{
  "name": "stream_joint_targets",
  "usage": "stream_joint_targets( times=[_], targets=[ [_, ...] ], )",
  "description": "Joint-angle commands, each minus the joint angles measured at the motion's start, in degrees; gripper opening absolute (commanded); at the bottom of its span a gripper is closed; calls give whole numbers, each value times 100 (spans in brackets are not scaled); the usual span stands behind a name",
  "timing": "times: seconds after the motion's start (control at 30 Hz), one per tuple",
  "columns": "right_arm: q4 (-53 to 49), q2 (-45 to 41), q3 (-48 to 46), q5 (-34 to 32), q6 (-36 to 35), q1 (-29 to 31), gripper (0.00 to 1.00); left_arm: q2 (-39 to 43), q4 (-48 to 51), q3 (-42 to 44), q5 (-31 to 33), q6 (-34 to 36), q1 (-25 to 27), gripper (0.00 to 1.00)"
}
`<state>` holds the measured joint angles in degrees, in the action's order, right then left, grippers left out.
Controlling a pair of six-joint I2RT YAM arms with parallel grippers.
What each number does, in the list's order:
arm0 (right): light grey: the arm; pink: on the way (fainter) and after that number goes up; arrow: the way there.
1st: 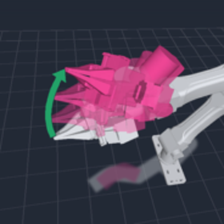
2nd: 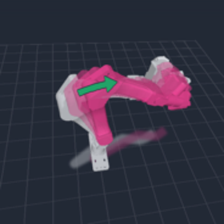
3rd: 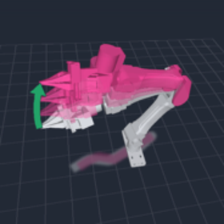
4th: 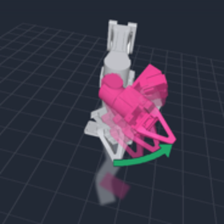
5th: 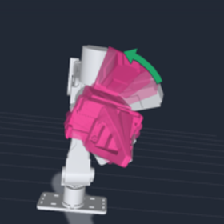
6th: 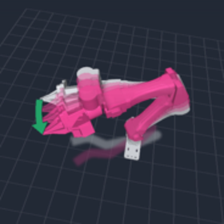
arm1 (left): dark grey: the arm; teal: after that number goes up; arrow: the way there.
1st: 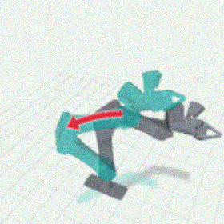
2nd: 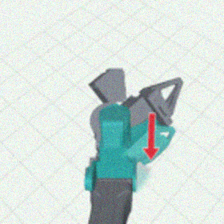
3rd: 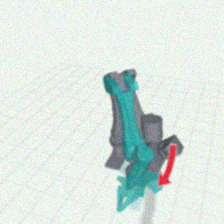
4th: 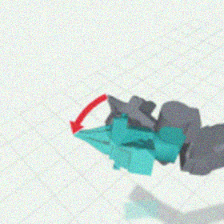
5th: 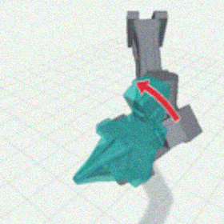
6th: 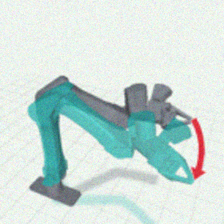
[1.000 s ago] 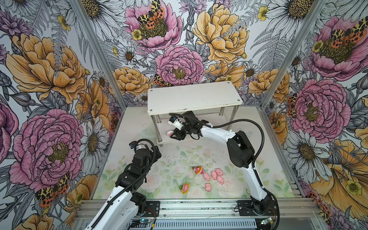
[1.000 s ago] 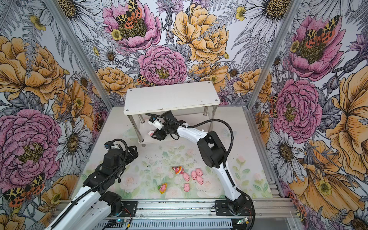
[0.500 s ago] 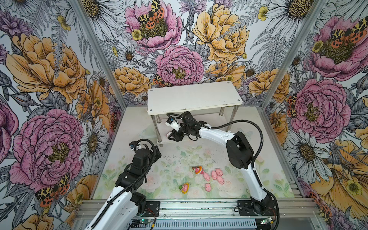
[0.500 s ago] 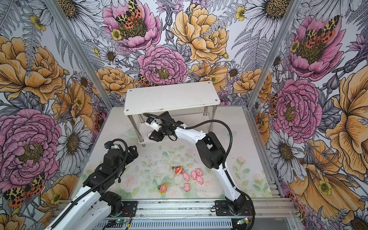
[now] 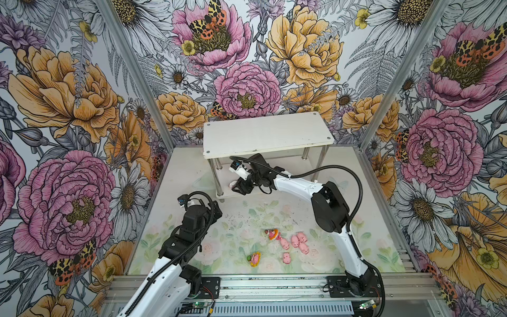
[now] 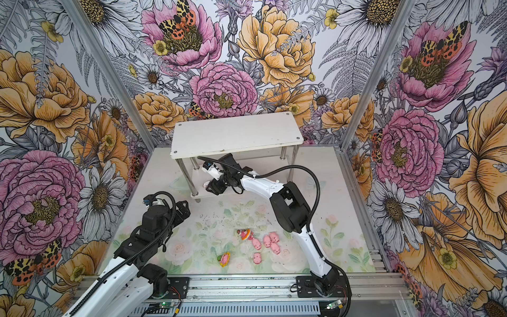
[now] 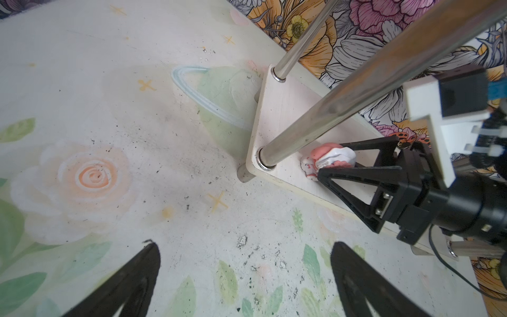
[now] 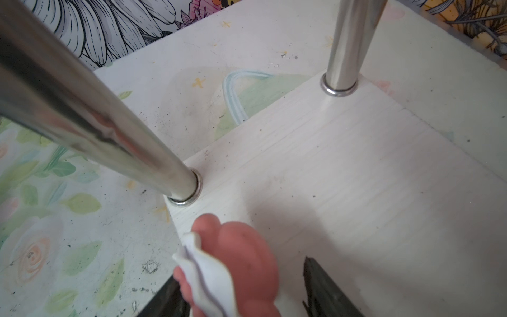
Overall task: Place and organize the plastic toys onto the shelf
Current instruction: 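Open the right gripper and withdraw it from the figurine, then move the right gripper down over the pink toys near the robot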
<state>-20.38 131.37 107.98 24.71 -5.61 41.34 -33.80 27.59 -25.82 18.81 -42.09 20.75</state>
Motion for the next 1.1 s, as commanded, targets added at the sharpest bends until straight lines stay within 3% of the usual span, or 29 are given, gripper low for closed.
stream_joint_targets(
  times=[0.0, 0.23, 0.67, 0.97, 1.07],
  targets=[
    [126, -113, 121, -255, 276, 58, 71, 75, -113, -19, 44, -28, -56, 99],
    [470, -645, -546, -452, 465, 116, 78, 133, -112, -46, 36, 12, -56, 99],
    [1129, -2329, -2848, -865, 900, 238, 78, 448, 108, 29, -88, -67, -36, 99],
    [946, -3912, -4661, -1343, 1352, 938, 71, 551, 207, 183, -368, -103, 245, 95],
    [616, -4315, -5065, -1745, 1578, 1430, 70, 417, 201, 183, -332, -90, 470, 95]
  ],
)
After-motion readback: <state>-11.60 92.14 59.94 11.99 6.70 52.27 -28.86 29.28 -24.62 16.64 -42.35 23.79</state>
